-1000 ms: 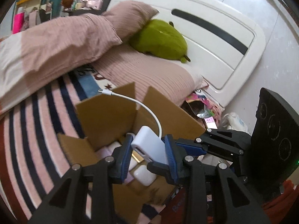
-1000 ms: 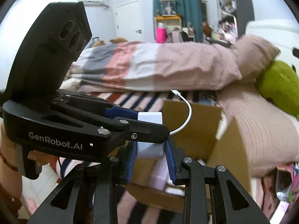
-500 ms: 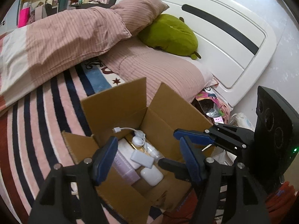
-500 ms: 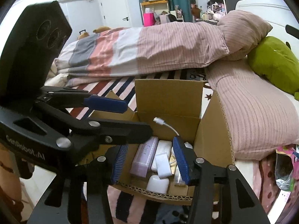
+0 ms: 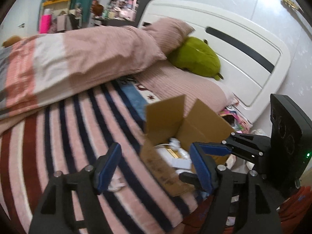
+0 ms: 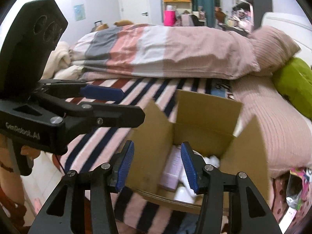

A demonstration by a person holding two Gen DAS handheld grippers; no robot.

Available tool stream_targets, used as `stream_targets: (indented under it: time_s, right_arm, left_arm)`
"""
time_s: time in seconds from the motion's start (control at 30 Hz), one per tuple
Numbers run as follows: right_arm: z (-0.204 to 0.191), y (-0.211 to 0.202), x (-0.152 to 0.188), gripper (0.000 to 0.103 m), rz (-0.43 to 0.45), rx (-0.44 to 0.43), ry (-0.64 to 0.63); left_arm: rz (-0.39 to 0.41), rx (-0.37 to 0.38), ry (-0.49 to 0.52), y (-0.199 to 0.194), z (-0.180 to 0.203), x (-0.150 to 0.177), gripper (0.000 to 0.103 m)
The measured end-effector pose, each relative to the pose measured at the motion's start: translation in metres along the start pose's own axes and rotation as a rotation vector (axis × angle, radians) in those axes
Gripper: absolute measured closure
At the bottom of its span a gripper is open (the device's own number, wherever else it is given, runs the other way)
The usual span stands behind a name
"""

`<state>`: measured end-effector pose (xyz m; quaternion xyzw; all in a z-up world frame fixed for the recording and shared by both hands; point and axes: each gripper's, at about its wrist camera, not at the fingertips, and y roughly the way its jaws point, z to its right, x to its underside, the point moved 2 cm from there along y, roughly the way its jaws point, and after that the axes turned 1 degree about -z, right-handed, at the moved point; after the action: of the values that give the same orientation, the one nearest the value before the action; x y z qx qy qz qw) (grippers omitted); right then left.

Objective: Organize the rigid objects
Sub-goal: 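Move the right gripper back to the clear tape roll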

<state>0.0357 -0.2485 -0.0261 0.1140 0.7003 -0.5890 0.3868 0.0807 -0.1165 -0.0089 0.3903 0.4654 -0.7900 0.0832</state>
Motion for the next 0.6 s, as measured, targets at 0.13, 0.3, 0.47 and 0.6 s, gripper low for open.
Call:
stream_targets:
  time_s: [0.13, 0.3, 0.47, 0.6]
  right_arm:
    - [-0.040, 0.018, -0.010, 0.057, -0.018, -0.038, -0.069]
    - [-0.090, 0.050, -0.016, 0.057, -0.057, -0.099, -0.137]
    - [-0.125, 0.094, -0.008, 0.057, -0.128, -0.152, -0.156]
    - [-0.133, 0.128, 0.007, 0.057, -0.185, -0.109, -0.157]
  left_arm:
    - [0.035, -0.054, -0.046, -0.025, -0.039, 0.018, 0.031]
    - [0.051, -0.137, -0.098, -0.044, -0.084, 0.048, 0.031]
    - [0.054, -0.181, -0.129, -0.047, -0.116, 0.079, 0.030]
    - [0.038, -0.196, -0.156, -0.042, -0.136, 0.103, 0.030]
